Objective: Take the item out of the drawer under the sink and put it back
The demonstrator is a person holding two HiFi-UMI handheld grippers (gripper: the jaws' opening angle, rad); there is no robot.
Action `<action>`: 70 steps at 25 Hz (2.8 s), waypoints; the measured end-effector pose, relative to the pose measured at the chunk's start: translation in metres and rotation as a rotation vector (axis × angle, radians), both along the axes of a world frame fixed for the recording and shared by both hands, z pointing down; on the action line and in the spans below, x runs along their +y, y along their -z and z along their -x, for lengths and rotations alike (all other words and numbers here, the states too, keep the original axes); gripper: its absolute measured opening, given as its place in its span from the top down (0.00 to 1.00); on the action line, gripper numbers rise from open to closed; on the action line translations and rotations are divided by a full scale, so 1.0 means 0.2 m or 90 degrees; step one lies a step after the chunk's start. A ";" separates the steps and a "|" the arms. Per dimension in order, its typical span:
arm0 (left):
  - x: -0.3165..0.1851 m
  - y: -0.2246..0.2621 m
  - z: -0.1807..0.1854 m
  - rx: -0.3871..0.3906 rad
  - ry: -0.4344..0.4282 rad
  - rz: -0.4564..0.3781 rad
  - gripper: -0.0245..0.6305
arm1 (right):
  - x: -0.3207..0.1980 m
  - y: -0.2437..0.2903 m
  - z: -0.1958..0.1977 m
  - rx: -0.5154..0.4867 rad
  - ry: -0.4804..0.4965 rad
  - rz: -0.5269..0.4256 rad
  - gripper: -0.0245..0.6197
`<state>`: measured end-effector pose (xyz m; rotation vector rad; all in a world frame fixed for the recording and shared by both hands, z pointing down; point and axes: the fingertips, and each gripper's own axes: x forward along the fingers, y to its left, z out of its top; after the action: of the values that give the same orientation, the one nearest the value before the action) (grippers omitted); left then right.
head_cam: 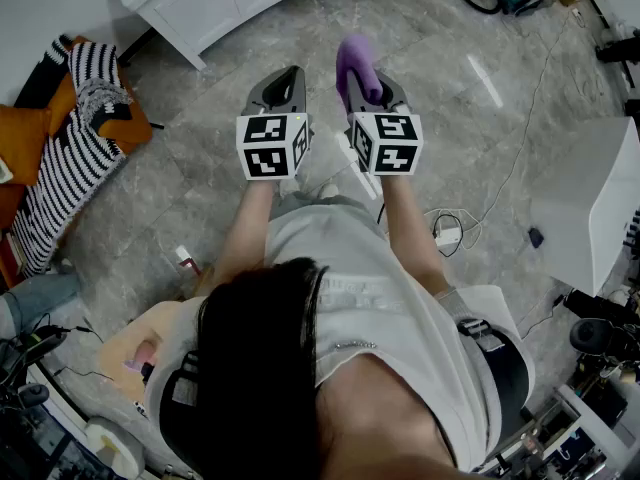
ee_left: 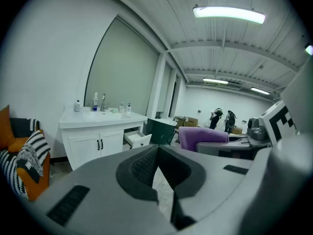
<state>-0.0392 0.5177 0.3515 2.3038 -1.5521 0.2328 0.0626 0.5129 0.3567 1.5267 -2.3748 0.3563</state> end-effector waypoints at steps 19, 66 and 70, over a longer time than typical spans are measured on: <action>-0.06 -0.02 0.12 0.003 -0.032 -0.006 0.96 | -0.04 -0.01 0.14 0.011 -0.029 -0.006 0.88; -1.36 -0.17 -0.11 0.006 0.031 0.056 0.96 | -1.36 -0.13 -0.11 -0.002 0.023 0.039 0.88; -1.45 -0.17 -0.19 0.015 0.020 0.048 0.96 | -1.46 -0.15 -0.14 -0.002 0.037 0.041 0.88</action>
<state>-0.0013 0.2275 0.3848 2.2159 -1.5405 0.2513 0.0912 0.2209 0.3865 1.4267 -2.3806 0.4169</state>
